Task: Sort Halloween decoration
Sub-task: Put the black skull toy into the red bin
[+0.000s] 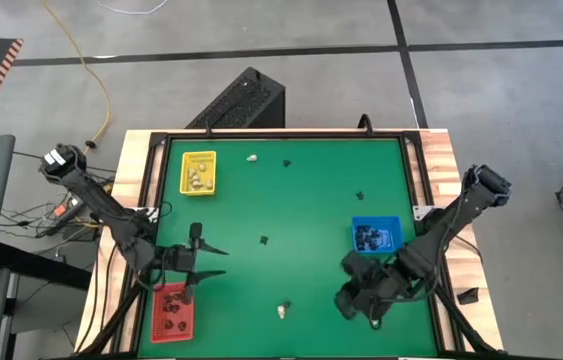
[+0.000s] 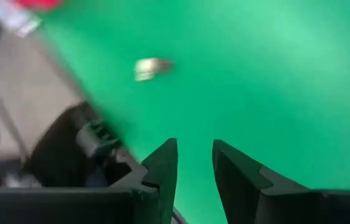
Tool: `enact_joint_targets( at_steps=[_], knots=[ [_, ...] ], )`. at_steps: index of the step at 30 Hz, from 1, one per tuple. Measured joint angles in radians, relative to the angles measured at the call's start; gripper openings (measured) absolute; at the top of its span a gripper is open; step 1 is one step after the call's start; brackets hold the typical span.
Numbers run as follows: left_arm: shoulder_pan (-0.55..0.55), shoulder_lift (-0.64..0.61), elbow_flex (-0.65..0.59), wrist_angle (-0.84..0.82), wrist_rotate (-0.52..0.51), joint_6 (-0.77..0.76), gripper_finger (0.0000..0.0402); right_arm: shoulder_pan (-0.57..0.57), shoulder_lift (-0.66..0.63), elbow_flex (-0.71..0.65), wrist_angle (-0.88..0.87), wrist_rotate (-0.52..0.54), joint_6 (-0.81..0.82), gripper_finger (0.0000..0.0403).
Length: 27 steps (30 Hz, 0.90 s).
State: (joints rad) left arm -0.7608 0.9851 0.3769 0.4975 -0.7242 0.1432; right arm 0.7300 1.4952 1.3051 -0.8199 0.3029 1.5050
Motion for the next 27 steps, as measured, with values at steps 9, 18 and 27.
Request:
enact_joint_targets(
  at_steps=[9, 18, 27],
  knots=[
    [-0.002, -0.065, -0.035, -0.034, 0.070, -0.051, 0.0197, 0.070, 0.108, -0.001, -0.196, -0.147, 0.638, 0.0125],
    [-0.004, -0.065, -0.035, -0.050, 0.118, -0.059, 0.0197, 0.133, 0.210, -0.006, -0.245, -0.363, 0.663, 0.0166],
    [-0.004, -0.065, -0.035, -0.045, 0.118, -0.090, 0.0196, 0.122, 0.205, -0.143, -0.144, -0.513, 0.296, 0.0193]
  ],
)
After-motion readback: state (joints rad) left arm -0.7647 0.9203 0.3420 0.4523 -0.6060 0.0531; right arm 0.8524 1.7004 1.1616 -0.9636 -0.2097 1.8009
